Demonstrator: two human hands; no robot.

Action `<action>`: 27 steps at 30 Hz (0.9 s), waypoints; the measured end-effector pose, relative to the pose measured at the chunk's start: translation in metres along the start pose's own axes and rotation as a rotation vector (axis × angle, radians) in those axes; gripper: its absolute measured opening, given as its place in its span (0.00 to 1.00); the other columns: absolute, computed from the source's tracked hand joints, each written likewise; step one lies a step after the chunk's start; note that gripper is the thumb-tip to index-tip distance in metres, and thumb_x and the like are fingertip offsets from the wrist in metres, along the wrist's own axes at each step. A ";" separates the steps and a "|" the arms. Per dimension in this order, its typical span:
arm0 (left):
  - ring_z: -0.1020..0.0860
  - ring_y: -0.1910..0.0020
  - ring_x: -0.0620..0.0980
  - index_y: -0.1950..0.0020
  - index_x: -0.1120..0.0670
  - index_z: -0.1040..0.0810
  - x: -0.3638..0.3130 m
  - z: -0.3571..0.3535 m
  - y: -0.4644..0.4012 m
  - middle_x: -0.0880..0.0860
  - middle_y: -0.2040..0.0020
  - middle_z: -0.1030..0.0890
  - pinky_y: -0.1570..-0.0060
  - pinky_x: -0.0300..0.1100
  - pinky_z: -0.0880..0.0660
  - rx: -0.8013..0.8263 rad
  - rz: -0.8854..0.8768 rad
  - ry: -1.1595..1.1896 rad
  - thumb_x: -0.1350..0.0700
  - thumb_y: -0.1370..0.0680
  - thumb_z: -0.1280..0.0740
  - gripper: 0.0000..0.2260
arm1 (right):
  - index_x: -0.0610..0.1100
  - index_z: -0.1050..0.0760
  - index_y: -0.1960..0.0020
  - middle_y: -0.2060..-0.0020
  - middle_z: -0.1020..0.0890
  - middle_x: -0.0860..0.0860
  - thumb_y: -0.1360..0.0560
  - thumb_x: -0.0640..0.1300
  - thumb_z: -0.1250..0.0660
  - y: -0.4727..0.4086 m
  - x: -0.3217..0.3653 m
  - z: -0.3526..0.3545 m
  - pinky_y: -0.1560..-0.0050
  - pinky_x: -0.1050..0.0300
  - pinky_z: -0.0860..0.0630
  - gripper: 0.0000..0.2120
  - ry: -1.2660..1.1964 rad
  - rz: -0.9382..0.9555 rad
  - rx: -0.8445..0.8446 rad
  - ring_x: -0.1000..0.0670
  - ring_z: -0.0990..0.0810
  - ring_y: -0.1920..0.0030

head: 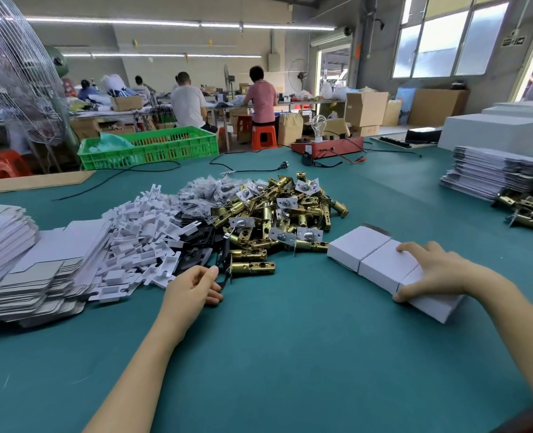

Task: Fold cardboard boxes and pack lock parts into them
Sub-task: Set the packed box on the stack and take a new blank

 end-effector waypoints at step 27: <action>0.16 0.66 0.50 0.54 0.56 0.19 0.001 0.001 0.000 0.52 0.64 0.16 0.65 0.37 0.22 -0.009 0.016 0.022 0.51 0.18 0.36 0.11 | 0.44 0.25 0.40 0.45 0.28 0.45 0.23 0.48 0.34 -0.037 0.216 0.000 0.55 0.56 0.30 0.14 -0.410 0.372 -0.606 0.44 0.26 0.47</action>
Point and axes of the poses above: each hand's wrist, its own y-axis away from the middle knuckle, its own z-axis out of the back of the hand, x = y × z, the point moved 9 cm from there along -y, towards the middle knuckle
